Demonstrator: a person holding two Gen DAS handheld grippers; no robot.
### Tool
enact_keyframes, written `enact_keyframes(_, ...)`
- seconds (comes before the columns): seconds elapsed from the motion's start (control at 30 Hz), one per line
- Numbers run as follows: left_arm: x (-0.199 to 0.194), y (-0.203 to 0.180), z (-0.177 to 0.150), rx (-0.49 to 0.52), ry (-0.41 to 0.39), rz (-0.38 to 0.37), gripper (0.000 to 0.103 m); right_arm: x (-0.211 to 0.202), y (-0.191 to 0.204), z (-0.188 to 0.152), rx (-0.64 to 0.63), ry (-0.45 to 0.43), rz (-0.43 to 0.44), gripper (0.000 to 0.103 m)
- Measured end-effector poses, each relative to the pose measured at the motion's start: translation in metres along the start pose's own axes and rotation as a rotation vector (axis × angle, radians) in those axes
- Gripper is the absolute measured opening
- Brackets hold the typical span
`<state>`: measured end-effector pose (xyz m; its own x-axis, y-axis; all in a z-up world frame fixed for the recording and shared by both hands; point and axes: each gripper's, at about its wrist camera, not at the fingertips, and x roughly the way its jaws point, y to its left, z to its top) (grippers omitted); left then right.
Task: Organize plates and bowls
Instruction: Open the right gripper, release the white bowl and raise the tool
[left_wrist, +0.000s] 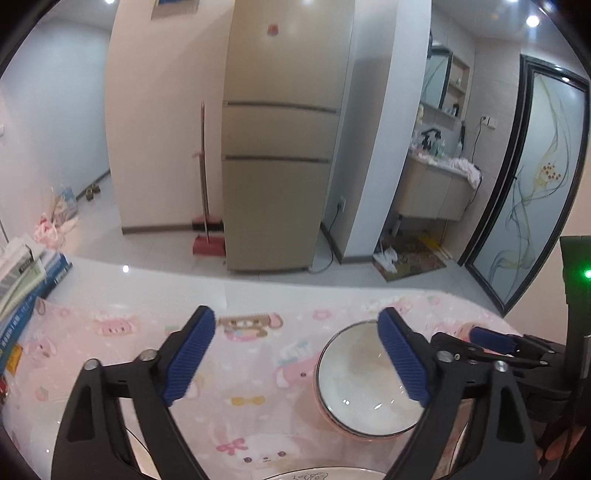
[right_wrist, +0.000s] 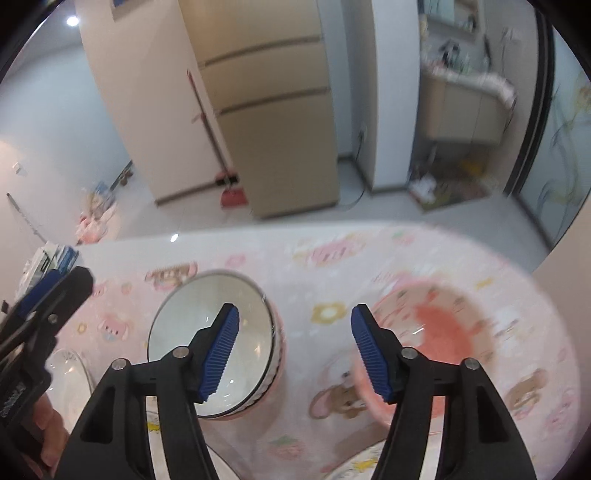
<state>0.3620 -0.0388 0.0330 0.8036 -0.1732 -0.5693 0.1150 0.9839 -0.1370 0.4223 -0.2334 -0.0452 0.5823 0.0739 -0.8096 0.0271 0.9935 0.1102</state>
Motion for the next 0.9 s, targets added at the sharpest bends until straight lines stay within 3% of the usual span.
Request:
enact_keyframes(0.23,-0.05,-0.01,0.015,0.066,-0.195,-0.004,0.102,-0.07,0.019,0.004,-0.134,-0.257,-0.148,0.082)
enact_keyframes(0.33,-0.068,-0.011,0.019,0.069,-0.252,-0.006,0.102,-0.091,0.026,0.004,-0.169,-0.331,-0.139,0.082)
enact_keyframes(0.47,-0.088,-0.006,0.026,0.025,-0.287,-0.033,0.102,-0.112,0.024,0.003,-0.14,-0.43,-0.126,0.082)
enact_keyframes(0.57,-0.105,-0.005,0.026,0.037,-0.336,-0.034,0.102,-0.123,0.022,0.004,-0.092,-0.482,-0.191,0.082)
enact_keyframes(0.73,-0.129,-0.01,0.026,0.084,-0.422,-0.006,0.102,-0.159,0.011,-0.005,-0.011,-0.565,-0.067,0.091)
enact_keyframes(0.9,-0.142,-0.017,0.023,0.109,-0.475,-0.004,0.102,-0.188,0.01,-0.02,-0.061,-0.668,-0.191,0.091)
